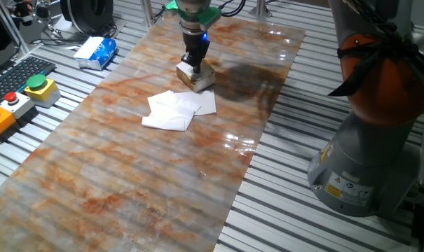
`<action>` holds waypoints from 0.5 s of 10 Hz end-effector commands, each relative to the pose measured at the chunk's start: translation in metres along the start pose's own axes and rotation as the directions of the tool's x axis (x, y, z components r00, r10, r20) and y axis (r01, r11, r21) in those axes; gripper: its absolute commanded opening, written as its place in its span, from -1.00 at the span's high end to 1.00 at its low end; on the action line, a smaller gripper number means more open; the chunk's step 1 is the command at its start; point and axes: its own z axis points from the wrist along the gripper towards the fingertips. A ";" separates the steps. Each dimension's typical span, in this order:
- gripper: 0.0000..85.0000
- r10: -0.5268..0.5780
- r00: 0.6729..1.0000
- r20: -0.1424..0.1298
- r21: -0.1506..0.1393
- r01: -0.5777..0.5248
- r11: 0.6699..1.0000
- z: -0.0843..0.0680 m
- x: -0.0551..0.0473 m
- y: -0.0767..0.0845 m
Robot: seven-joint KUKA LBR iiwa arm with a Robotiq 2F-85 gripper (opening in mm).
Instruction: Pull out a napkin
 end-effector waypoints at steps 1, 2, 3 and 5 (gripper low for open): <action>1.00 0.000 1.000 -0.009 0.000 0.000 1.000 -0.003 -0.001 0.002; 1.00 0.000 1.000 -0.018 0.001 0.000 1.000 -0.010 -0.002 0.004; 1.00 -0.004 0.999 -0.033 0.001 0.004 1.000 -0.013 -0.004 0.004; 0.60 0.086 0.996 0.008 0.037 -0.086 0.996 -0.014 -0.005 0.006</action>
